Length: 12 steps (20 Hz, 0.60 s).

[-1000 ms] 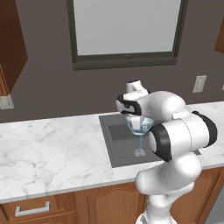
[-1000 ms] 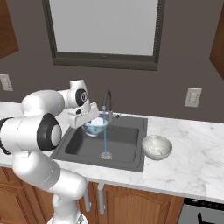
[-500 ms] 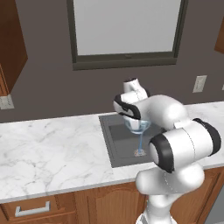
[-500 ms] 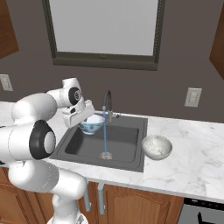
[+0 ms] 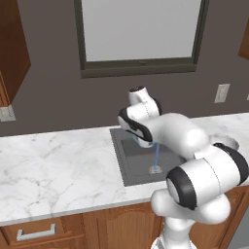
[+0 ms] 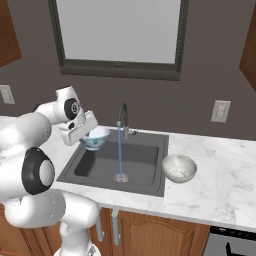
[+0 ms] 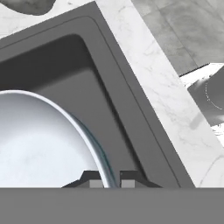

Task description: Rinse each bowl for a few seconds and place them down in the sink or on the counter.

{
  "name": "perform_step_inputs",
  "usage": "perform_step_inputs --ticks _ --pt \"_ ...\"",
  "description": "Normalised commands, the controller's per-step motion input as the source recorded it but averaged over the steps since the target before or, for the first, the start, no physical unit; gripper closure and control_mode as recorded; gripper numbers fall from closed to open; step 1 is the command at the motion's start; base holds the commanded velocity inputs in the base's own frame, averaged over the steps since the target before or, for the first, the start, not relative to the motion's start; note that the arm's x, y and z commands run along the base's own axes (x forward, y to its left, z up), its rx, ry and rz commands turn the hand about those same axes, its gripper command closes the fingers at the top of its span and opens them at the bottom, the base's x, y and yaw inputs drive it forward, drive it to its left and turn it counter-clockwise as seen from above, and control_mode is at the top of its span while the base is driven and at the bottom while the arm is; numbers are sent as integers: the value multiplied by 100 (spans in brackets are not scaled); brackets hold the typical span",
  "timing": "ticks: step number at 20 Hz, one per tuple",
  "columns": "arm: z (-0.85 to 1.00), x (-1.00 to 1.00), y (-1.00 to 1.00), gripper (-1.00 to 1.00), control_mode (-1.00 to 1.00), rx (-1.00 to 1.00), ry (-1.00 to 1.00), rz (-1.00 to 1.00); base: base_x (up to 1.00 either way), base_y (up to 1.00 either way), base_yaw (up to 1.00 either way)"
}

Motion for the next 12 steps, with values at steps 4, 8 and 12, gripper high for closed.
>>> perform_step_inputs --ticks 4,8,12 --pt "13 -10 54 100 -100 -2 -7 0 0 0 0" --pt "12 -7 53 100 -100 0 -6 0 0 0 0" --pt "10 -5 49 100 -100 0 -5 0 0 0 0"
